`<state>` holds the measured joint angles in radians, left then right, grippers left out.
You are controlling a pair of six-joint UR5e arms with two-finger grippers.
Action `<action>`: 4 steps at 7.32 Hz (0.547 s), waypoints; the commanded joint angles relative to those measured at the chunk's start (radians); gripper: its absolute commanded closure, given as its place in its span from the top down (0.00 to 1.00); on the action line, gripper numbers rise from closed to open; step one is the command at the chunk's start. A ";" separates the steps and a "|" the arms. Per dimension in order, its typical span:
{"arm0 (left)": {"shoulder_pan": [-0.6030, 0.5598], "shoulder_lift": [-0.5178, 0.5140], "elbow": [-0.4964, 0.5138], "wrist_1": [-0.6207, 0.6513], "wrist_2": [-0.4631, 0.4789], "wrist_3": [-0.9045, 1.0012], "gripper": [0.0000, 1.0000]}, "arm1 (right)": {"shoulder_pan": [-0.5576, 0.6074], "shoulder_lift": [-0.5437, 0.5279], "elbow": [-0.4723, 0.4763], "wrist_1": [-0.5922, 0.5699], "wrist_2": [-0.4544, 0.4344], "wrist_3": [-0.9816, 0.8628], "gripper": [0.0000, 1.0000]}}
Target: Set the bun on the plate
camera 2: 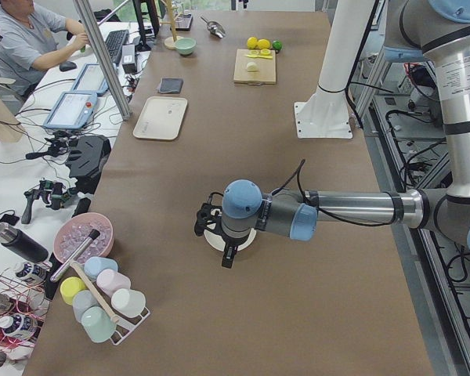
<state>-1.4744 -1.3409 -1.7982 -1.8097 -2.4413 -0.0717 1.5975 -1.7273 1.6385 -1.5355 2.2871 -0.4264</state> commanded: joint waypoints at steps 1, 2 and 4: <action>0.080 -0.024 0.043 -0.102 0.008 -0.065 0.93 | -0.001 0.000 0.000 0.002 0.000 0.000 1.00; 0.113 -0.041 0.095 -0.176 0.011 -0.122 0.94 | -0.004 0.000 0.000 0.002 0.000 0.000 1.00; 0.163 -0.046 0.195 -0.398 0.063 -0.244 0.97 | -0.008 0.000 0.000 0.000 0.000 0.000 1.00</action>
<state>-1.3486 -1.3819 -1.6624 -2.0719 -2.4176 -0.2338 1.5924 -1.7273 1.6384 -1.5350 2.2872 -0.4264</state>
